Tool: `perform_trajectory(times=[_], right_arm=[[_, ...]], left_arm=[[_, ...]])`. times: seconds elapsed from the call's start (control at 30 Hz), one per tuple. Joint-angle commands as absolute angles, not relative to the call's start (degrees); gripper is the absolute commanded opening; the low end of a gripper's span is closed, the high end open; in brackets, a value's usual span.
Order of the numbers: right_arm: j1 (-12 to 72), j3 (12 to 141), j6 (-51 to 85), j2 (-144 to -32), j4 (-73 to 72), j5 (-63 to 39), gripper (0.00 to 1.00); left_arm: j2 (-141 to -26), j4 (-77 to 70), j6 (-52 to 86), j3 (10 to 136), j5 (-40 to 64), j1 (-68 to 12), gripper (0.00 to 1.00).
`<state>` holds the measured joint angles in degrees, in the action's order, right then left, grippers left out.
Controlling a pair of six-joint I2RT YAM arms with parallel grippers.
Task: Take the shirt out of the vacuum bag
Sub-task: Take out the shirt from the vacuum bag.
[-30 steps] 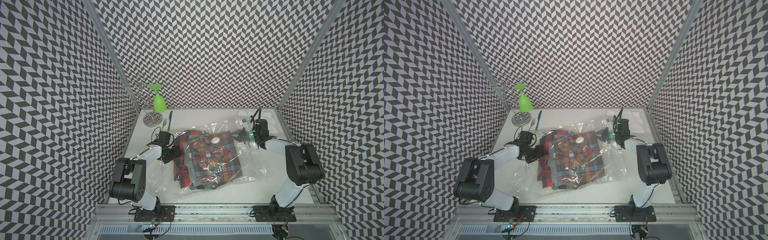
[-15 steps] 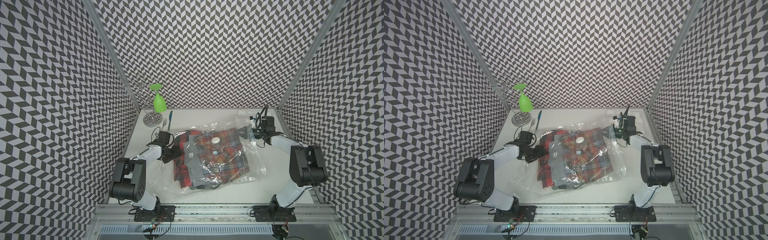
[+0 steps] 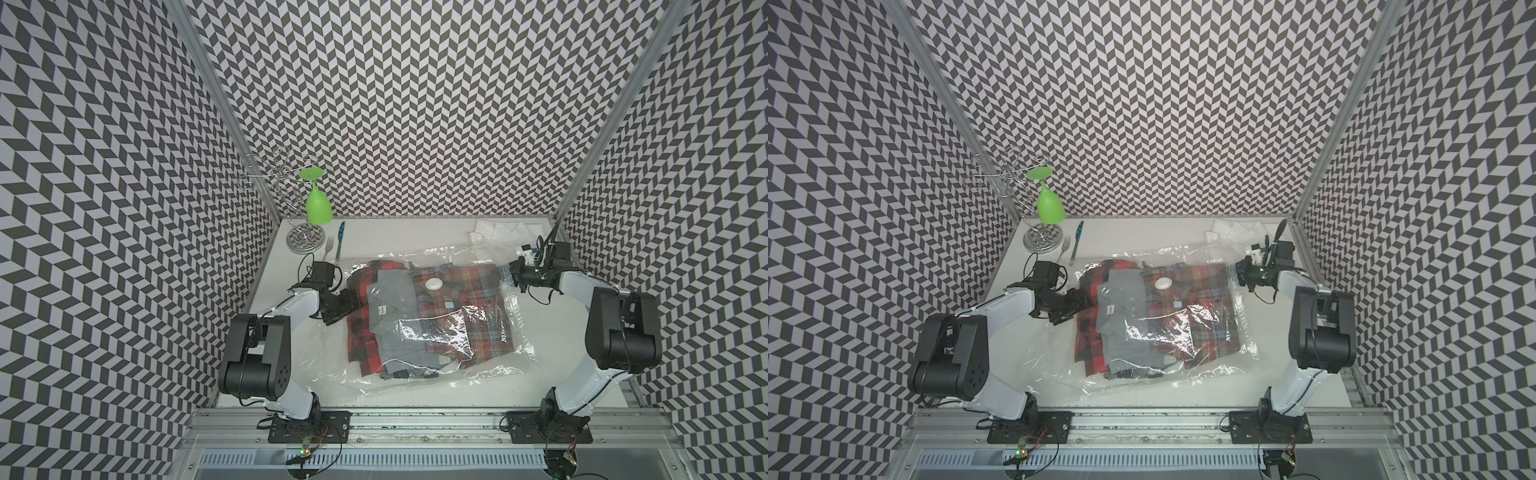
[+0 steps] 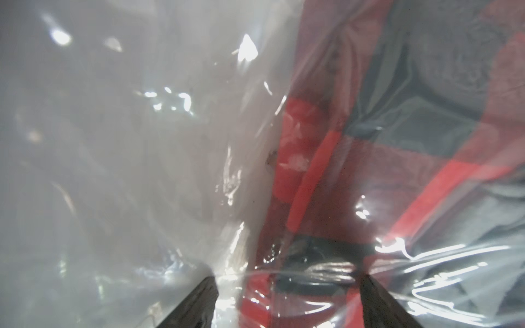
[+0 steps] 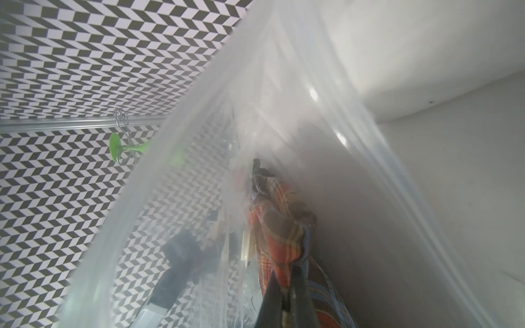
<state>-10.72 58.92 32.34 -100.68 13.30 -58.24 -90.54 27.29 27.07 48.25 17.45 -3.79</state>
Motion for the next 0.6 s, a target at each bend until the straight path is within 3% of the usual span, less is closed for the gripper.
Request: perform_trajectory(times=[0.0,0.13,0.57], right_arm=[[-13.3,59.4,29.6,-100.9,14.9,-56.5,0.00],[-16.6,60.8,26.1,-101.4,20.3,-52.6,0.00],[-25.4,57.3,28.8,-98.6,19.0,-46.3,0.00]], left_arm=[[-95.6,30.2,25.0,45.0,12.4,-1.5,0.82],[-96.4,30.3,24.2,45.5,12.4,0.5,0.82],[-99.4,31.6,19.1,48.7,10.3,8.9,0.83]])
